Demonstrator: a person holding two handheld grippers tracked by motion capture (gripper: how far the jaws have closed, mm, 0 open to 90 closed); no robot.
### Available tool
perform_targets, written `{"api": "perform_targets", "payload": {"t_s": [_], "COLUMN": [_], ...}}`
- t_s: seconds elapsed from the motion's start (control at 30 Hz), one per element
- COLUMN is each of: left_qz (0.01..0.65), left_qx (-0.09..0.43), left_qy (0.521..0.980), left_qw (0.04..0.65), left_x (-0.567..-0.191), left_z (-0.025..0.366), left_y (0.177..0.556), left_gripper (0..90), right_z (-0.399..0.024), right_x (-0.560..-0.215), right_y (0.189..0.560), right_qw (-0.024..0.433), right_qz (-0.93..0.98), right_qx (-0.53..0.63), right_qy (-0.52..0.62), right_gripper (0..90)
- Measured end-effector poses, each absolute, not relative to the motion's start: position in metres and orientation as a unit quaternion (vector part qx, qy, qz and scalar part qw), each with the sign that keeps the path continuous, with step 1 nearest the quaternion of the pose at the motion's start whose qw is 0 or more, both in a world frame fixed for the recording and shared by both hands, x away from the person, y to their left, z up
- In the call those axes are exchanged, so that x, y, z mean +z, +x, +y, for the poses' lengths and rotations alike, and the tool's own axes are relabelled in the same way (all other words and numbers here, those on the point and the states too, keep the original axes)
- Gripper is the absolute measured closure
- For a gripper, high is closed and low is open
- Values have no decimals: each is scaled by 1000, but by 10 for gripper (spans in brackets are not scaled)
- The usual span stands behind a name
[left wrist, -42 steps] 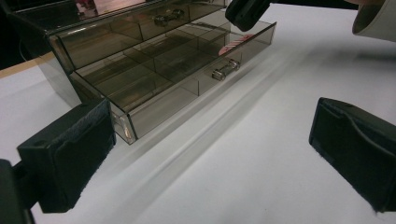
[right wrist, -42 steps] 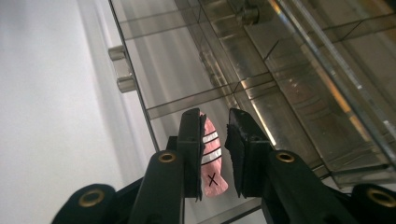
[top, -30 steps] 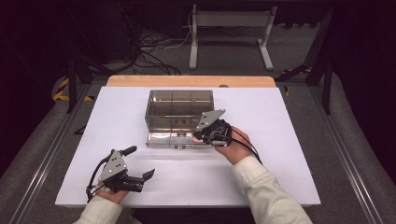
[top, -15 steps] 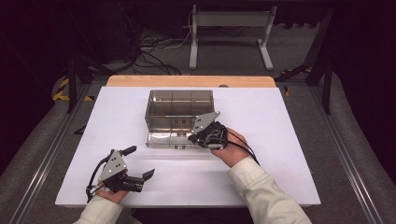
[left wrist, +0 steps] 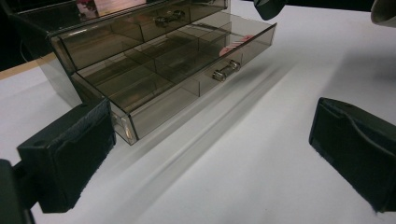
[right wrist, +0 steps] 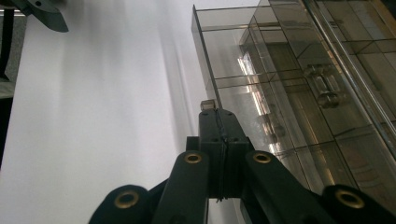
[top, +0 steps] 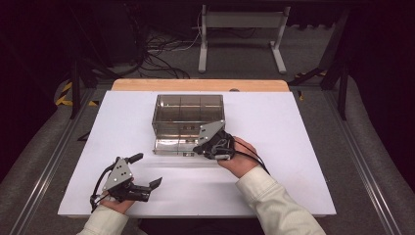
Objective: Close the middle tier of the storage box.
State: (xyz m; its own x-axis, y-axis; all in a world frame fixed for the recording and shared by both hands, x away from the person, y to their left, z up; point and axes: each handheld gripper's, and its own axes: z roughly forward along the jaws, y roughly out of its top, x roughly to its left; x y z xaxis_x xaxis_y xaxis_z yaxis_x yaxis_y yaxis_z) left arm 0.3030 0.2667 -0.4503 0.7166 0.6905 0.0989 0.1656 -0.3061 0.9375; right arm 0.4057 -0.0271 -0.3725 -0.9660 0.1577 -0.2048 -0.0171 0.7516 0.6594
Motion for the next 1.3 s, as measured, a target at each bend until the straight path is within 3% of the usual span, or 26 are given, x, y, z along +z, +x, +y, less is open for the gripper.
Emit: {"api": "perform_targets", "payload": {"t_s": [1.3], "left_qz": [280], "left_qx": [252], "left_qy": [767], "left_qw": [519], "left_x": [-450], "left_z": [267], "left_y": [303], "left_gripper": [15], "right_z": [-7], "right_x": [-402], "right_y": [416], "right_qw": [78], "right_qz": [961], "right_qx": [264], "right_qy": [21], "right_gripper": [900]}}
